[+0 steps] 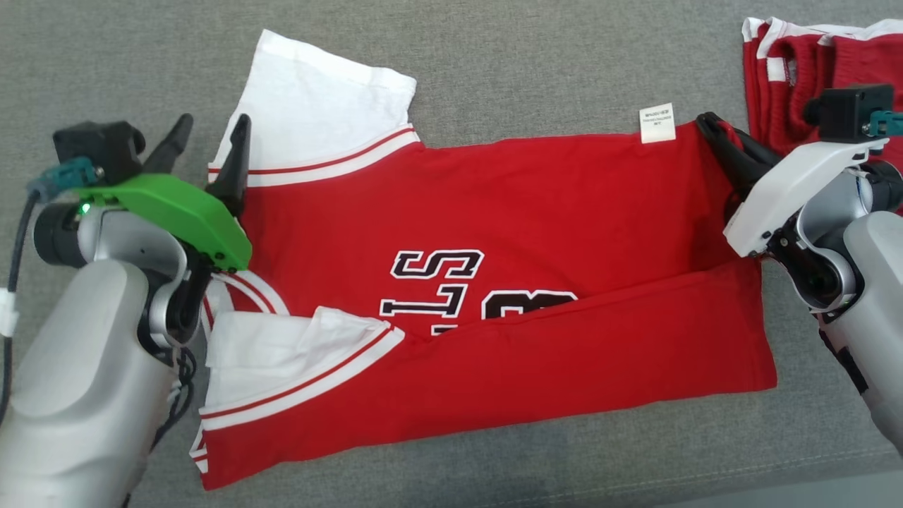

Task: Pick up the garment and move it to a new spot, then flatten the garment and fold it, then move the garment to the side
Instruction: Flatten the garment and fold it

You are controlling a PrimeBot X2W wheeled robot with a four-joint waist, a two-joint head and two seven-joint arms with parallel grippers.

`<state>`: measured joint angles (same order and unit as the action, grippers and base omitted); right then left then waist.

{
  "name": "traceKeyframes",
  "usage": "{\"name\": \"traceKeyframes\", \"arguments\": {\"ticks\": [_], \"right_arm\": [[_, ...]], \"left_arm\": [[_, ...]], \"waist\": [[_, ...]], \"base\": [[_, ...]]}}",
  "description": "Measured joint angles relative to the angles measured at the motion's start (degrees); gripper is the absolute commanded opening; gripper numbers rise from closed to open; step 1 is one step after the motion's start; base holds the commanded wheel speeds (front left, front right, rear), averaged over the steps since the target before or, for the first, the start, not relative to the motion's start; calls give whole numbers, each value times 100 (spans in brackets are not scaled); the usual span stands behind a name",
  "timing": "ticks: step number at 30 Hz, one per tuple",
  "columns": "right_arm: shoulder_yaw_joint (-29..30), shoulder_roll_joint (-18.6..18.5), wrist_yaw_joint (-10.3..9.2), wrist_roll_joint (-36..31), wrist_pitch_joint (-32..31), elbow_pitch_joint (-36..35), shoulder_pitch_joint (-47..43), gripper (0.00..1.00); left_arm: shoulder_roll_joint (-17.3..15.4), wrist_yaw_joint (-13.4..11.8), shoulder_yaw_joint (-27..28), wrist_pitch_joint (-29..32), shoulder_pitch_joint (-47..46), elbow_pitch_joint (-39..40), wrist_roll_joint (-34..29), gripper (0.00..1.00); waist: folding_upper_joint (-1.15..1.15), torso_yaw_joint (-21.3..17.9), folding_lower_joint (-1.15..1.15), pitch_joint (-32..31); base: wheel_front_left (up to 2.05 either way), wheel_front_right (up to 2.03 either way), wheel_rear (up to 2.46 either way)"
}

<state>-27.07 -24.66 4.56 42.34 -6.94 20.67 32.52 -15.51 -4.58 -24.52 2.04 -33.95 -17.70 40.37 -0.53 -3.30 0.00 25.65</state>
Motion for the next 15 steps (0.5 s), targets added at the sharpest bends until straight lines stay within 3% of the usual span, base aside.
{"name": "traceKeyframes", "arguments": {"ticks": [15], "right_arm": [[-127, 258, 91, -12, 223, 65, 226, 0]], "left_arm": [[-132, 32, -207, 625, -1328, -951, -369, 100]], "waist": [[0, -485, 0, 550]], "base": [[0, 0, 0]]}}
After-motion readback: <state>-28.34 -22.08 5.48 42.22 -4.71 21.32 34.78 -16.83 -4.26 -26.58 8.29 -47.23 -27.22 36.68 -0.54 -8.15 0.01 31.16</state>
